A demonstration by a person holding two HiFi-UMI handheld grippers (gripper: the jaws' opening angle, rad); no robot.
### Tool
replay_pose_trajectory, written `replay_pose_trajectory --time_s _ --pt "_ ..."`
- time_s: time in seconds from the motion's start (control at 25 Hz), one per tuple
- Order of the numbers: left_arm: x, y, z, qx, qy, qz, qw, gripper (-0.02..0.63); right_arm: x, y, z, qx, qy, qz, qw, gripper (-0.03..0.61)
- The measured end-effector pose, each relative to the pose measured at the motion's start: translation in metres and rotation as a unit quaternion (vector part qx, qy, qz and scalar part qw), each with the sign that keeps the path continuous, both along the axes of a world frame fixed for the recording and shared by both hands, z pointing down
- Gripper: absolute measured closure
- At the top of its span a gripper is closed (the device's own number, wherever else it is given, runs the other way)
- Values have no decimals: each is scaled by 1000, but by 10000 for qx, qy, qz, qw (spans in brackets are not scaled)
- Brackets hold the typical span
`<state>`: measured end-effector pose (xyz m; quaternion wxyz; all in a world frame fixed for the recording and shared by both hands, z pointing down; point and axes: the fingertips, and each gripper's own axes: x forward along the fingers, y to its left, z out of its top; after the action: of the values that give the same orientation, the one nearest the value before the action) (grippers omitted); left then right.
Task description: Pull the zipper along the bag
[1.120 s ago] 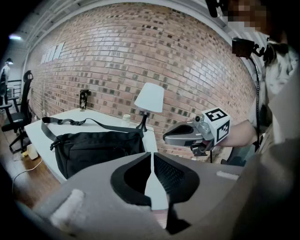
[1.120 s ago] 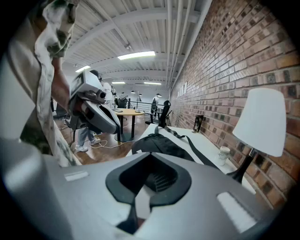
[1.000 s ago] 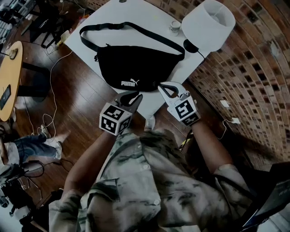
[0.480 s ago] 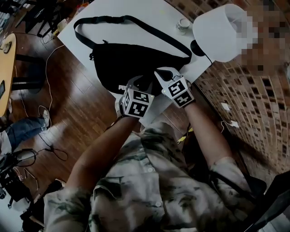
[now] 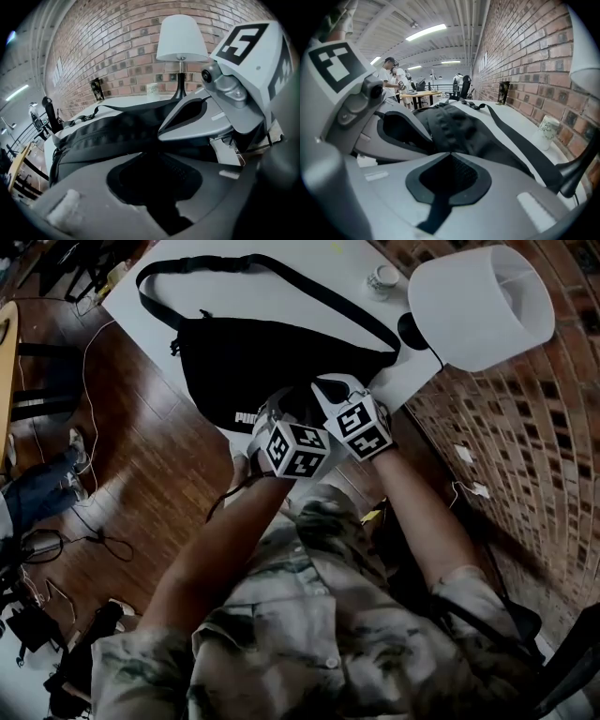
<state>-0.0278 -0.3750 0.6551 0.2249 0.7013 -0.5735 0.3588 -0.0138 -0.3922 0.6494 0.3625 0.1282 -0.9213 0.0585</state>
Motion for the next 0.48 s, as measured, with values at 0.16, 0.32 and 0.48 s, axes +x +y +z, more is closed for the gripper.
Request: replay_pose_trajectory --time_s 0.16,0.32,0.48 --pt "-6 2 1 -71 66 148 9998 578 0 2 7 -42 83 -56 9999 572" --pt "-5 10 -1 -182 271 309 9990 580 0 1 10 -9 158 -41 9999 572" --pt "-9 24 -2 -254 535 457 9972 581 0 1 11 -43 252 -19 9997 572"
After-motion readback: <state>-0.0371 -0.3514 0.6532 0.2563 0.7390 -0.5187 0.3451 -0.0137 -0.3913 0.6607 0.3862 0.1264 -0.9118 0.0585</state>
